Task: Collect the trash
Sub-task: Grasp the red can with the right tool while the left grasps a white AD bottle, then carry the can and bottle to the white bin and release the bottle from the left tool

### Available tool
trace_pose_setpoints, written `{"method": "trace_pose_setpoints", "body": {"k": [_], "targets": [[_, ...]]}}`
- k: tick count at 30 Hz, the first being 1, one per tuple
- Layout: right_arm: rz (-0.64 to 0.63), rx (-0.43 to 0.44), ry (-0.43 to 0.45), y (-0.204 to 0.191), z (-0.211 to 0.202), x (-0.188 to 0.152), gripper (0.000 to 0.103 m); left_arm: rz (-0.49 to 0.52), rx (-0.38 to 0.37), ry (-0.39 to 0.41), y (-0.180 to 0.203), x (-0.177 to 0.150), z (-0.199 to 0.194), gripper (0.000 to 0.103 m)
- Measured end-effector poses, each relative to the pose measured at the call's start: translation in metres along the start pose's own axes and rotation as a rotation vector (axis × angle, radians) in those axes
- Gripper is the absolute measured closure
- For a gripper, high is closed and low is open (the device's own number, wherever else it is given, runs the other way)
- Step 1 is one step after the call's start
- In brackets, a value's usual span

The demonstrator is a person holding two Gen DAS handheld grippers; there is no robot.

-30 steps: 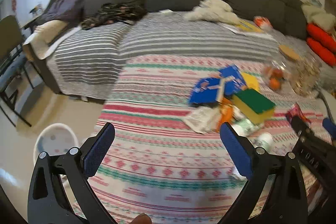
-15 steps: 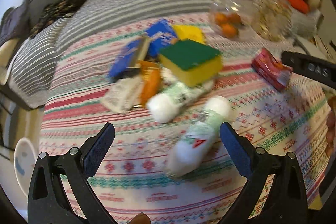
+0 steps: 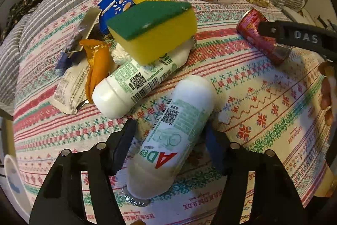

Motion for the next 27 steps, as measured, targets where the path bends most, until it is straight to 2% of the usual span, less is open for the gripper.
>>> {"method": "trace_pose_setpoints", "body": {"k": [2,8,10,13,16,27], "targets": [[-0.007,0.017,-0.015,-0.005,0.006,0.0,0.009,0.005,-0.013,0.006,0.001,0.0,-0.002,0.06],[-0.023,0.067,-0.047,-0.021,0.016,-0.007,0.011,-0.006,-0.037,0.018,0.0,-0.005,-0.012,0.064],[-0.001,0.097,-0.062,-0.023,0.018,-0.01,0.037,-0.021,-0.042,0.036,-0.003,-0.006,-0.021,0.064],[0.036,0.131,-0.052,-0.023,0.016,-0.01,0.037,-0.052,-0.049,0.084,-0.011,0.0,-0.036,0.064],[0.054,0.123,-0.023,-0.021,0.008,-0.008,0.037,-0.095,-0.045,0.142,-0.02,0.006,-0.052,0.064],[0.045,0.098,0.162,-0.041,-0.051,0.016,0.037,-0.243,-0.006,0.306,-0.056,0.025,-0.093,0.064]]}}
Point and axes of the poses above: each gripper's, at about its wrist camera, not at the fingertips, and z roughly the way its jaws point, y to its right, x to its top, the point moved 8 cm from there along z, roughly the way its jaws point, and after that the axes turned 10 degrees about x, right-handed, at the moved point
